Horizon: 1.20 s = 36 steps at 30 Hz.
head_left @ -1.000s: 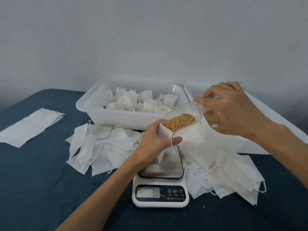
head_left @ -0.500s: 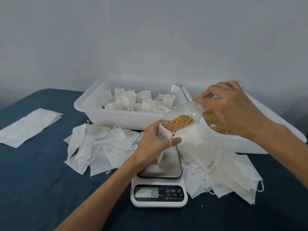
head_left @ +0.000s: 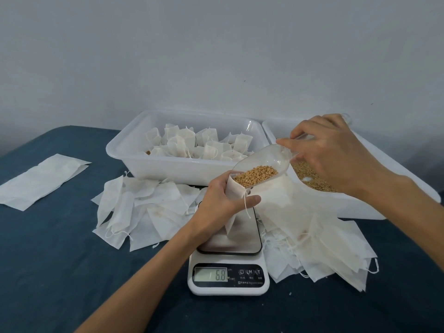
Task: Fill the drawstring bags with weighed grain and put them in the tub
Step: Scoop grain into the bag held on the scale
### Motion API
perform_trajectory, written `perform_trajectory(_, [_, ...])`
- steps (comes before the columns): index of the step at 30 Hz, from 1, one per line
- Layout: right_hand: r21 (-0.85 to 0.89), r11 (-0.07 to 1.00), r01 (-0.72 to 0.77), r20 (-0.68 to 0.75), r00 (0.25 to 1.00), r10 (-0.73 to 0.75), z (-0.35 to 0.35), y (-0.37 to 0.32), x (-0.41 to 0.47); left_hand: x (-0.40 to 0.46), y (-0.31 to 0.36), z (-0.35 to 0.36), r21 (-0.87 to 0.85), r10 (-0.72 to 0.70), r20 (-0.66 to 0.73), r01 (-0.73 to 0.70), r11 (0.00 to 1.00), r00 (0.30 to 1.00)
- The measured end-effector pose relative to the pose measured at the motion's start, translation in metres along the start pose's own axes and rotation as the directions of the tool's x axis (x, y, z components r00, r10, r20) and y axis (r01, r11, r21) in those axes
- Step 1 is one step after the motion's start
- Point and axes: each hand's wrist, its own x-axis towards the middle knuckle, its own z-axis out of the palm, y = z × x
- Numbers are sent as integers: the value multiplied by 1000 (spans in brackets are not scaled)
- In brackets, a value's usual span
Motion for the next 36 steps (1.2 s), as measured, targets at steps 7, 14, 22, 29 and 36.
perform_trajectory(7, [-1, 1000, -6, 11, 1000, 6, 1, 1, 1, -1, 1, 0, -4, 0, 8, 0, 1000, 1000])
perform_trajectory(14, [-2, 1000, 5, 0, 1000, -5, 0, 0, 1, 0, 1, 0, 20, 18, 4, -18, 1000, 1000])
perform_trajectory(22, [-1, 1000, 10, 0, 1000, -10, -1, -2, 1, 1, -1, -3, 18, 21, -11, -21, 1000, 1000])
perform_trajectory(29, [0, 1000, 23, -7, 1000, -23, 0, -2, 2, 3, -3, -4, 23, 16, -22, -16, 1000, 1000])
perform_trajectory(36, [-16, 1000, 27, -8, 1000, -27, 0, -2, 1, 3, -3, -3, 31, 44, -20, -43, 999, 999])
